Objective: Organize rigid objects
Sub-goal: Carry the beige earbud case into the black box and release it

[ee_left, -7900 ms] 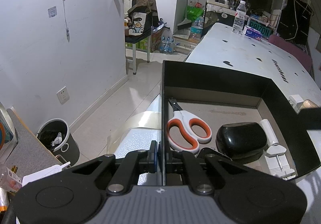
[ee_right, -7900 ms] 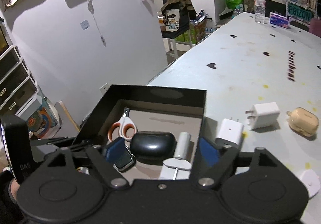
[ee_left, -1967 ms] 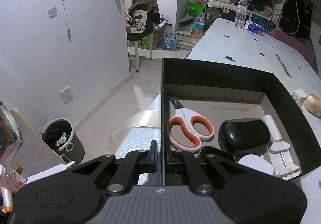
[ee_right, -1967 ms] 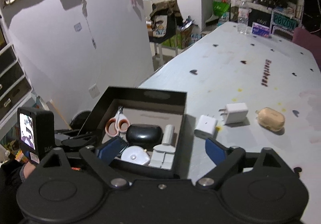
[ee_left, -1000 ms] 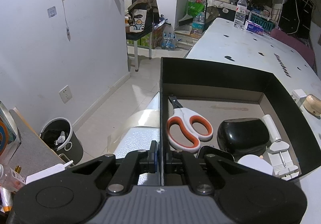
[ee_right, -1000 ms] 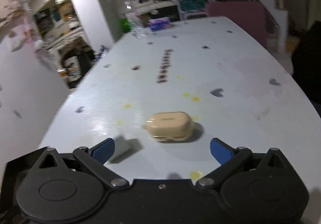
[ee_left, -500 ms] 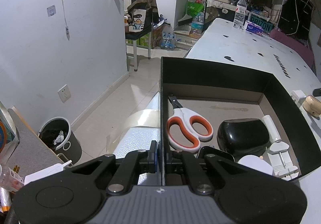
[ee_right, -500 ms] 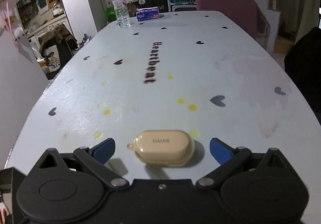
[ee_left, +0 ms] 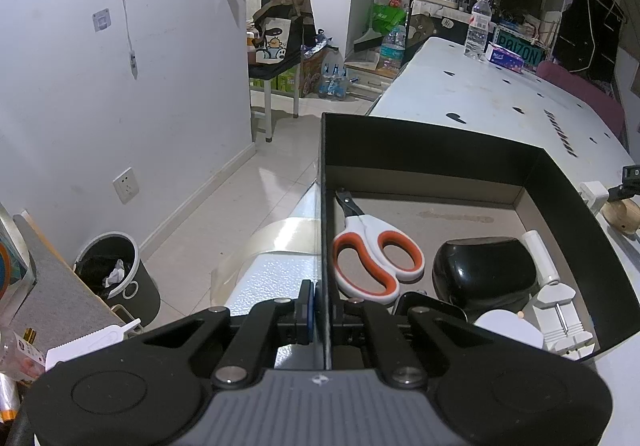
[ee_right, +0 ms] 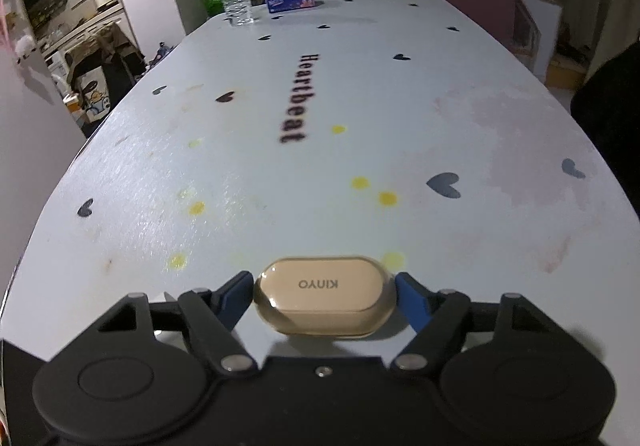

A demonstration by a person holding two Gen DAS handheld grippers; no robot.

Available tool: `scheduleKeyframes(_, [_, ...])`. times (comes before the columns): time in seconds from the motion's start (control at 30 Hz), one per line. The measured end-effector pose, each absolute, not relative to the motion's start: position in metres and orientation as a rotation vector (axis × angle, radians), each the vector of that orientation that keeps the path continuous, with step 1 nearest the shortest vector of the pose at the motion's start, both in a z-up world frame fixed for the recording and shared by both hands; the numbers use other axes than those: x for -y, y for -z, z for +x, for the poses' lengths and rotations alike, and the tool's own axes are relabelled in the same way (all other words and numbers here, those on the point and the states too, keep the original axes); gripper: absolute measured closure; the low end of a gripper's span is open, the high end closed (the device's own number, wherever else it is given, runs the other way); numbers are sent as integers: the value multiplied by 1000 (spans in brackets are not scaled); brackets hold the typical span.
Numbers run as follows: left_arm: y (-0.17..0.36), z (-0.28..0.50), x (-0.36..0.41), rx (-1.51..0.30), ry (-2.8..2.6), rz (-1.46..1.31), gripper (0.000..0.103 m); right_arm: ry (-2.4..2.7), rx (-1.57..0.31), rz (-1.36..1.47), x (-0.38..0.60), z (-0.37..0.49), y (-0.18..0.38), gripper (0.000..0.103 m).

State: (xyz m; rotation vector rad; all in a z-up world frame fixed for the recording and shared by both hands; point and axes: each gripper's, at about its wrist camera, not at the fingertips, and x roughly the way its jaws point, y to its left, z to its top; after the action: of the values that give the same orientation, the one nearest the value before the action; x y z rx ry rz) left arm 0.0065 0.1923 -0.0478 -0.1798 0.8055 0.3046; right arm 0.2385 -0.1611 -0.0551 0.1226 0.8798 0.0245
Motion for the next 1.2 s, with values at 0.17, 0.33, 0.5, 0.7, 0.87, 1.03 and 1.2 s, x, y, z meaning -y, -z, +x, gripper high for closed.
scheduleKeyframes(0.17, [48,7,-192,-805,-304,-180,98,-20,-858,101,161,226,44,26])
scheduleKeyframes(0.33, [48,7,-192,-806,-305,-179,98,-101,-801,98,146,198,4,26])
scheduleKeyframes(0.5, [49,6,-193,-808,-308,-174,99,-271,-760,55,98,157,-30,26])
scheduleKeyframes(0.7, [49,7,-191,-811,-308,-168,99,-471,-743,5,28,120,-48,26])
scheduleKeyframes(0.87, [48,6,-192,-809,-305,-173,98,-521,-801,-56,-20,120,-33,26])
scheduleKeyframes(1.03, [48,5,-194,-805,-299,-186,98,-504,-892,-87,-48,132,-11,26])
scheduleKeyframes(1.2, [48,4,-196,-799,-293,-195,97,-450,-904,-141,-60,135,4,26])
